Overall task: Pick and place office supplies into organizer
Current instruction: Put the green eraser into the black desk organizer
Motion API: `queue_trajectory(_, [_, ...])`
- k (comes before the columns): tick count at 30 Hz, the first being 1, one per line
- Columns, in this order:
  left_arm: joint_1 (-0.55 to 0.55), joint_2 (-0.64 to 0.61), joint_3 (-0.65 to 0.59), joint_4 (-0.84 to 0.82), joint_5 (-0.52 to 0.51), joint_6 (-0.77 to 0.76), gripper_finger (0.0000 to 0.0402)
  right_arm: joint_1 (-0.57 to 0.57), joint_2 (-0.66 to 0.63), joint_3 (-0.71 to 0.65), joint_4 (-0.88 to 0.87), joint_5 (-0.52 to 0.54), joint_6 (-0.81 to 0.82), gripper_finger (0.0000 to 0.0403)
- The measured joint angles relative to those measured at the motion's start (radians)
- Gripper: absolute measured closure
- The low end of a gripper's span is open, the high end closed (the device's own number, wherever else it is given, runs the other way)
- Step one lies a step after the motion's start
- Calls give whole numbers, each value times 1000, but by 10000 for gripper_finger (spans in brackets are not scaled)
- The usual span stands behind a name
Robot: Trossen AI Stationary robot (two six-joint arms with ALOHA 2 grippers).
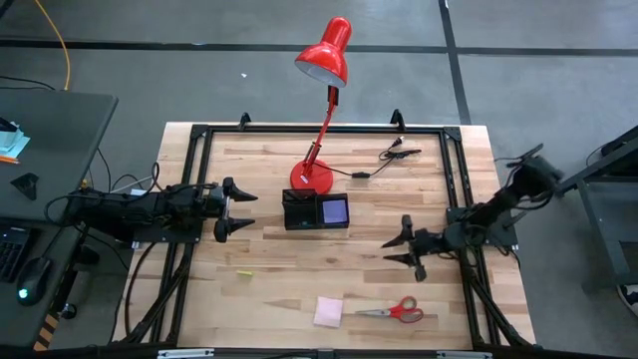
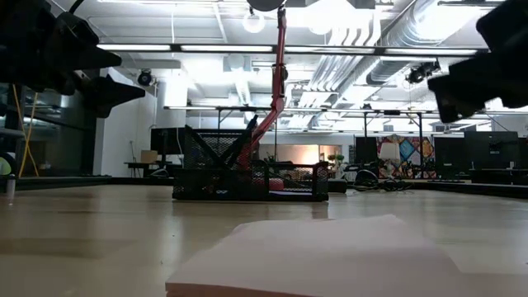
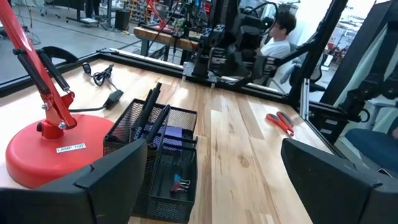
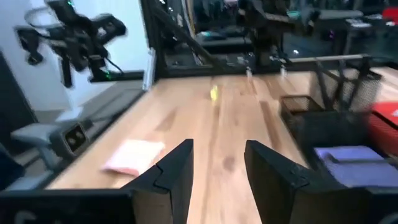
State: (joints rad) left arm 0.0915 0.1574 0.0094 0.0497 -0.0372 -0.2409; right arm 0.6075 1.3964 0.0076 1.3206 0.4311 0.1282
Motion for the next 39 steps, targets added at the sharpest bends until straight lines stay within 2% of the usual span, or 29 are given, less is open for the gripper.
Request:
queue_trajectory(5, [0, 0, 0, -2, 0, 0, 43, 15, -154, 0, -180, 24, -30, 269])
queue_trajectory(9, [0, 0, 0, -4, 0, 0, 43, 44, -335, 0, -207, -5, -160, 269])
queue_trajectory(12, [0, 0, 0, -1, 0, 0, 43, 57, -460, 0, -365, 9, -157, 269])
queue_trajectory(17, [0, 0, 0, -1, 0, 0, 43, 52, -634, 1, -644, 56, 48, 269])
queue_trajectory(21, [0, 0, 0, -1, 0, 0, 43, 45, -753, 1, -854, 63, -70, 269])
queue_trajectory(23, [0, 0, 0, -1, 0, 0, 43, 45, -827, 1, -940, 64, -81, 269])
queue_trajectory(29, [0, 0, 0, -1, 0, 0, 43, 45, -1043, 1, -1082, -16, -104, 269])
queue_trajectory(34, [0, 0, 0, 0, 0, 0, 43, 44, -1164, 1, -1246, -17, -111, 269])
queue_trajectory(39, [0, 0, 0, 0, 0, 0, 43, 42, -1248, 11, -1281, -20, -134, 269])
